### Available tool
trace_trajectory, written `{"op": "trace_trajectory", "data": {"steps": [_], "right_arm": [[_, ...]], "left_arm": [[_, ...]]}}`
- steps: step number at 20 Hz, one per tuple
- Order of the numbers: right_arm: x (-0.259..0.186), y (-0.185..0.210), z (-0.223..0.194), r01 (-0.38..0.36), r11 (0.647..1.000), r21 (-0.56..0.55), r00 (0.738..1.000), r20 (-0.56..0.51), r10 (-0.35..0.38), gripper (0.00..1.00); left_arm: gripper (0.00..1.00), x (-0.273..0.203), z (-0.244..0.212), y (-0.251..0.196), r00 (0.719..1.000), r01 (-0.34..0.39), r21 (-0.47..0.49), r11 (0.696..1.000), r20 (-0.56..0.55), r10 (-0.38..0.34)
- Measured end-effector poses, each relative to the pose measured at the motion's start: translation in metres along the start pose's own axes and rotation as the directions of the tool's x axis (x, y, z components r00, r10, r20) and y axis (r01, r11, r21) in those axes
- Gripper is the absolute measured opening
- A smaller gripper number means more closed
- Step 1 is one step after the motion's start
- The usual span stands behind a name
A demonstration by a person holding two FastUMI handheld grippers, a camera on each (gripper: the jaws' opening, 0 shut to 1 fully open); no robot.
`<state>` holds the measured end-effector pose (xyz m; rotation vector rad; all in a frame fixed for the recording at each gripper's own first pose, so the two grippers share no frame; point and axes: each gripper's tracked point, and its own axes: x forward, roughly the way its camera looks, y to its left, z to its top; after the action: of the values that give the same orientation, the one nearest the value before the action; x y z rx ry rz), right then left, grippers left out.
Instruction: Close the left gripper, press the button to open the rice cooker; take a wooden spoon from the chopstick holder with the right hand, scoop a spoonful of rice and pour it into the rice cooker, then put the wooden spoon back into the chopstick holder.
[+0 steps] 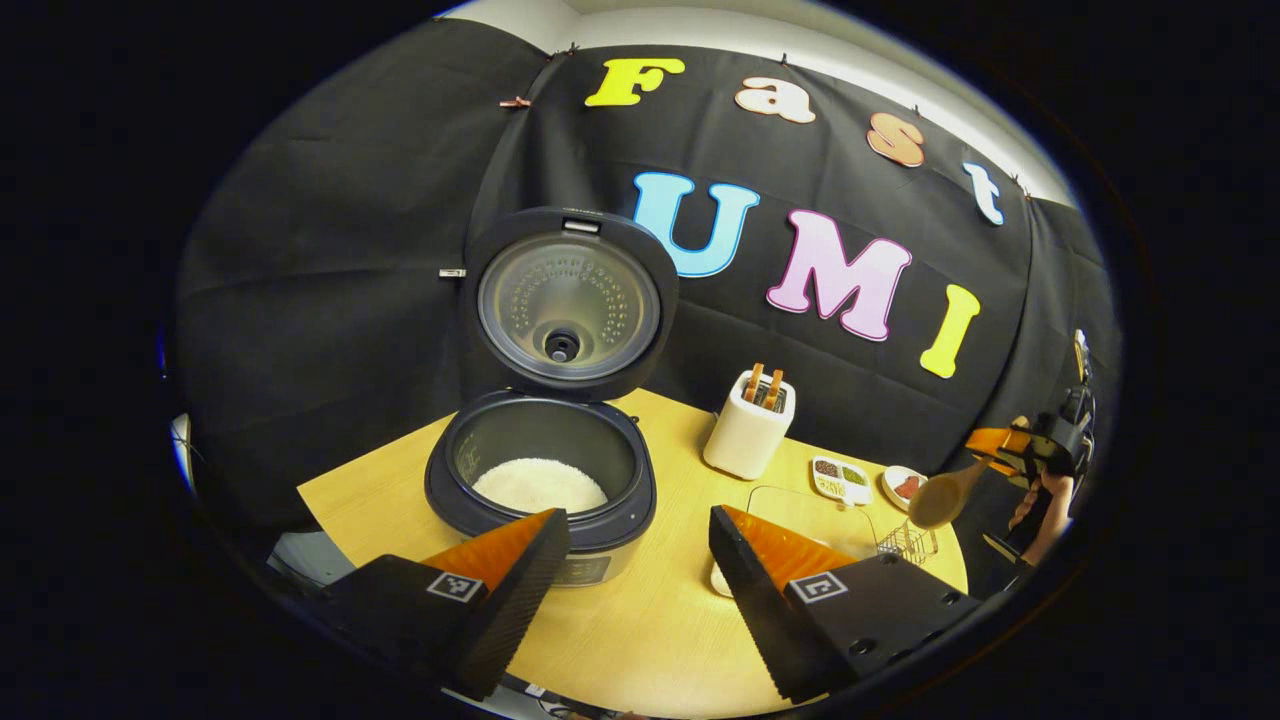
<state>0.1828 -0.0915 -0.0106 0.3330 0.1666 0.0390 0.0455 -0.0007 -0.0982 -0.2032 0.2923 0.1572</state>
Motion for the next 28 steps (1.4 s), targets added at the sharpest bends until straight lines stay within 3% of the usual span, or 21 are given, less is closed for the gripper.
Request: {"op": "trace_trajectory", "data": {"steps": [3, 6, 12, 16, 21, 26, 28], "right_arm": [[0.014, 0.038, -0.031, -0.06, 0.996, -0.071, 0.997, -0.049, 0.057, 0.16], [0.033, 0.055, -0.065, -0.08, 0.986, -0.147, 0.994, -0.091, 0.067, 0.16], [0.061, 0.051, -0.116, -0.075, 0.925, -0.373, 0.991, -0.13, 0.028, 0.16], [0.063, 0.04, -0.163, -0.075, 0.898, -0.435, 0.981, -0.192, -0.011, 0.16], [0.047, 0.057, -0.193, -0.085, 0.911, -0.403, 0.973, -0.229, -0.01, 0.16], [0.041, 0.091, -0.22, -0.119, 0.967, -0.227, 0.946, -0.323, 0.041, 0.16], [0.042, 0.099, -0.226, -0.101, 0.985, -0.141, 0.934, -0.354, 0.045, 0.16]], "left_arm": [[0.95, 0.005, -0.003, 0.014, 1.0, 0.013, -0.016, 1.0, -0.018, -0.013], [0.95, 0.007, -0.008, 0.027, 0.999, 0.01, -0.007, 1.0, -0.032, -0.01], [0.95, 0.007, -0.028, 0.053, 0.997, -0.016, -0.05, 0.999, -0.074, 0.012], [0.95, 0.007, -0.037, 0.065, 0.996, -0.03, -0.074, 0.997, -0.091, 0.023], [0.95, 0.006, -0.035, 0.07, 0.996, -0.031, -0.086, 0.996, -0.085, 0.024], [0.95, 0.0, -0.038, 0.073, 0.996, -0.035, -0.119, 0.992, -0.083, 0.026], [0.95, -0.003, -0.04, 0.075, 0.996, -0.038, -0.132, 0.99, -0.08, 0.027]]}}
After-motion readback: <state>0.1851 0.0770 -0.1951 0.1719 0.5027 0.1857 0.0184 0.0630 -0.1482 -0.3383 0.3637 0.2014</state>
